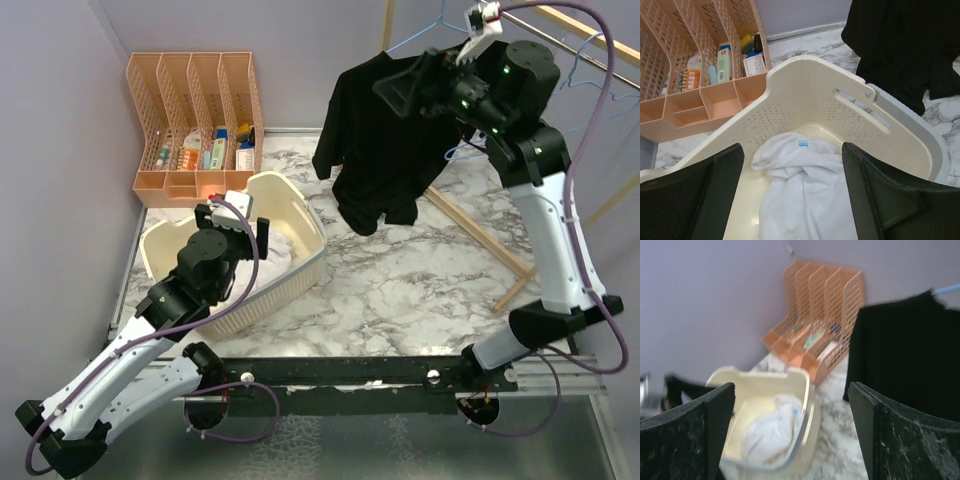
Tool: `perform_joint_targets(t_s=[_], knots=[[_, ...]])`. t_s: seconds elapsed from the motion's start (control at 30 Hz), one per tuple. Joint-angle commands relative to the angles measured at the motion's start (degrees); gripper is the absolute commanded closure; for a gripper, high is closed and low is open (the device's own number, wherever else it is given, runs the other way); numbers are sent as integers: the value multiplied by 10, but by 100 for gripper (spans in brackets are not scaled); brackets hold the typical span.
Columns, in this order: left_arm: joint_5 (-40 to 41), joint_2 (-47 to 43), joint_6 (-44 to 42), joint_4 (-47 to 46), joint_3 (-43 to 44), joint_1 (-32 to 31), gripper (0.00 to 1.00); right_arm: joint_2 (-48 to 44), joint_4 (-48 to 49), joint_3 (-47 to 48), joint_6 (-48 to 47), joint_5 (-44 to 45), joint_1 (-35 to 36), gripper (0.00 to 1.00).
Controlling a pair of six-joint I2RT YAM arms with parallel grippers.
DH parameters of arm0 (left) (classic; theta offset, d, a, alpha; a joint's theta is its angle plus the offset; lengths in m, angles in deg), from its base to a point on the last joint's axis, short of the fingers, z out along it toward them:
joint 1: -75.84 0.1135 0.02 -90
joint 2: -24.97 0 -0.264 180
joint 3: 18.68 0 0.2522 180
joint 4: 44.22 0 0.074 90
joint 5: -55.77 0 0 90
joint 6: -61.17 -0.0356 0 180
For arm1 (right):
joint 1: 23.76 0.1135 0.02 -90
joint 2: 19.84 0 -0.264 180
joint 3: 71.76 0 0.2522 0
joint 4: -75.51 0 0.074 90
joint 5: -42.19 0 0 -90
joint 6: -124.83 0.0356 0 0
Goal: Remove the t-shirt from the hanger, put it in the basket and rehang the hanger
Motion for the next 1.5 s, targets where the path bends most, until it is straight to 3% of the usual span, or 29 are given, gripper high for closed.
perform_joint_targets(t_s=[0.0, 0.23, 0.4, 0.67, 0.8, 1.03, 1.13, 1.23, 1.4, 1.47], knots=[[-22, -20, -4, -67, -33, 1, 18, 109, -39, 139, 67, 266, 15, 1], [-34, -26, 13, -90, -61, 1, 18, 202, -13, 218, 97, 464, 67, 0], [-42, -29, 19, -81, -62, 1, 18, 286, -29, 296, 110, 548, 102, 0], [-54, -54, 23, -77, -73, 2, 18, 284, 28, 226, 126, 696, 112, 0], [-53, -55, 23, -76, -72, 2, 18, 283, 73, 196, 117, 708, 112, 0], [-57, -58, 23, -72, -73, 3, 18, 360, 30, 305, 105, 729, 112, 0], [-60, -61, 22, -70, -75, 3, 18, 336, 36, 258, 105, 748, 112, 0], [-60, -61, 22, -71, -76, 3, 18, 290, 107, 160, 85, 749, 111, 0], [-71, -54, 21, -69, -76, 3, 18, 314, 37, 223, 81, 773, 110, 0], [-72, -54, 21, -67, -75, 3, 18, 294, 40, 196, 80, 784, 110, 0]])
